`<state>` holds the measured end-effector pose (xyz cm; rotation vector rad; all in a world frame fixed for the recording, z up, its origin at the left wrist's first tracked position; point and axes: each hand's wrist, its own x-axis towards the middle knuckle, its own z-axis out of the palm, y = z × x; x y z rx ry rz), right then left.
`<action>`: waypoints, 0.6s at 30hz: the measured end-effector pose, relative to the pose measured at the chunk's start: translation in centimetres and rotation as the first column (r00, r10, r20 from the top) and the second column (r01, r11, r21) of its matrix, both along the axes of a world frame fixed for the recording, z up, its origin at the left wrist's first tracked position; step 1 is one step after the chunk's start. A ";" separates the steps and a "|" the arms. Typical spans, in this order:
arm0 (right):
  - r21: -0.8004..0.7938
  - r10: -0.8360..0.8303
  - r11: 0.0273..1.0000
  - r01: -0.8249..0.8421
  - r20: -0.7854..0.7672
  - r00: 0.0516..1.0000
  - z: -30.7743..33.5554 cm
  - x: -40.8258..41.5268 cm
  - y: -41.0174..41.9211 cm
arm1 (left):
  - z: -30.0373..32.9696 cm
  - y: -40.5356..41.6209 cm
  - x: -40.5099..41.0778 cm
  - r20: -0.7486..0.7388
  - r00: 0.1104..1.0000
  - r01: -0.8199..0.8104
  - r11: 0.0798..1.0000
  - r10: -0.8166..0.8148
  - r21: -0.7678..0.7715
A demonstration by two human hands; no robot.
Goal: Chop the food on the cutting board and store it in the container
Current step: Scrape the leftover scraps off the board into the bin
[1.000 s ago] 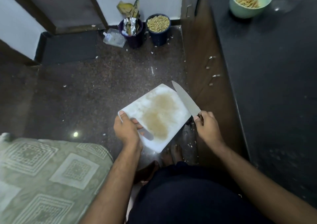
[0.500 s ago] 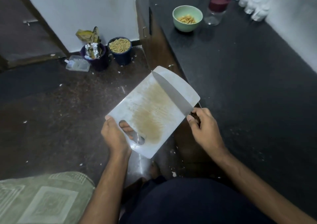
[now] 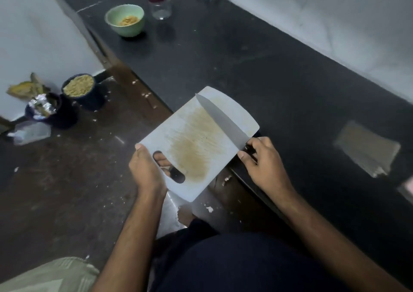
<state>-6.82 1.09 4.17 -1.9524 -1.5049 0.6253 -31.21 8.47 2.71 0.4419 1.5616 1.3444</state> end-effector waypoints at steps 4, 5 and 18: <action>-0.049 -0.136 0.989 0.136 0.011 0.991 0.0 4.2 -6.6 | -0.6 -2.8 5.4 -0.006 0.987 0.157 0.987 -0.158 -0.027; -0.067 -0.157 0.985 0.158 0.016 0.987 0.0 4.9 -7.9 | -0.7 -3.4 6.4 -0.002 0.981 0.194 0.981 -0.194 -0.024; -0.147 -0.417 0.888 0.436 0.142 0.898 0.0 10.3 -18.2 | -1.5 -5.9 14.8 -0.087 0.762 0.638 0.767 -0.642 -0.071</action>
